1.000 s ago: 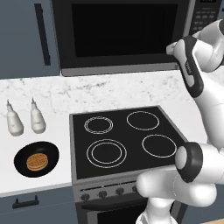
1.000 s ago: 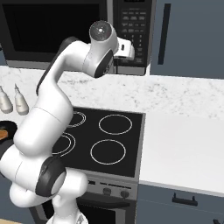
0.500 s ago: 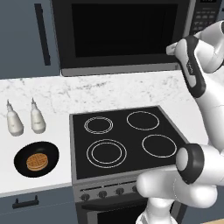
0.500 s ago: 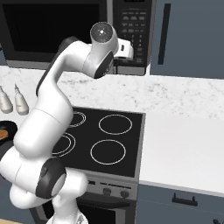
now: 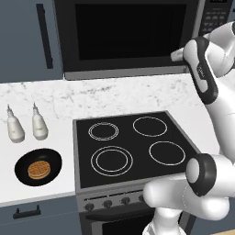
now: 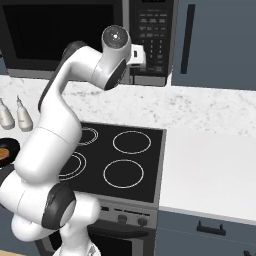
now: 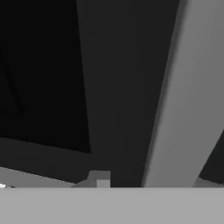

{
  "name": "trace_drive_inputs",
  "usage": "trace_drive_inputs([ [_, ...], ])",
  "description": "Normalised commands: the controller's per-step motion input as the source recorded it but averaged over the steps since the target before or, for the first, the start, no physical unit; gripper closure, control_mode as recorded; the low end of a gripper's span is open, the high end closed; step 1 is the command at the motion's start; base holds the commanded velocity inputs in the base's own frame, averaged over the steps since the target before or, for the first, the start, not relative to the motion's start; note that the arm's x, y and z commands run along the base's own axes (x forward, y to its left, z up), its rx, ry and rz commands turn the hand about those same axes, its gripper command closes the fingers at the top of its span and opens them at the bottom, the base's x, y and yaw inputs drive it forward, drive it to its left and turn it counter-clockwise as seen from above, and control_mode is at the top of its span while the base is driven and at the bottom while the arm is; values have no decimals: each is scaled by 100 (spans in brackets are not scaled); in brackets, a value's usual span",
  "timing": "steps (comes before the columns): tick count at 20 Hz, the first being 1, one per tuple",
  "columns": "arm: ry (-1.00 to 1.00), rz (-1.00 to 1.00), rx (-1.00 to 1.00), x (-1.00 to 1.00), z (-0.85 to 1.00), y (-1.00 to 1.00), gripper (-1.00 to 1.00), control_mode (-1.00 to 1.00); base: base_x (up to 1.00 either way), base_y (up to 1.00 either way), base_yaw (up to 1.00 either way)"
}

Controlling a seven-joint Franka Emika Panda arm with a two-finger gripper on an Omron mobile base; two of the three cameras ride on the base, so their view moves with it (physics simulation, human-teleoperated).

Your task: Open the microwave, place the bowl with waffle inside the microwave, then close the microwave door and turn it on.

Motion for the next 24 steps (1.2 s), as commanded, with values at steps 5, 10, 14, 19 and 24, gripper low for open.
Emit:
trace_drive_inputs([
  [5, 1, 14, -7, 7, -6, 100, 100, -100, 0, 0, 0],
  [10, 4, 19, -10, -25, 0, 100, 100, -100, 0, 0, 0],
  [14, 6, 15, -20, -67, 0, 100, 100, -100, 0, 0, 0],
  [19, 1, 8, -22, -97, 0, 100, 100, -100, 0, 0, 0],
  [24, 0, 8, -22, -100, 1, 100, 100, -100, 0, 0, 0],
])
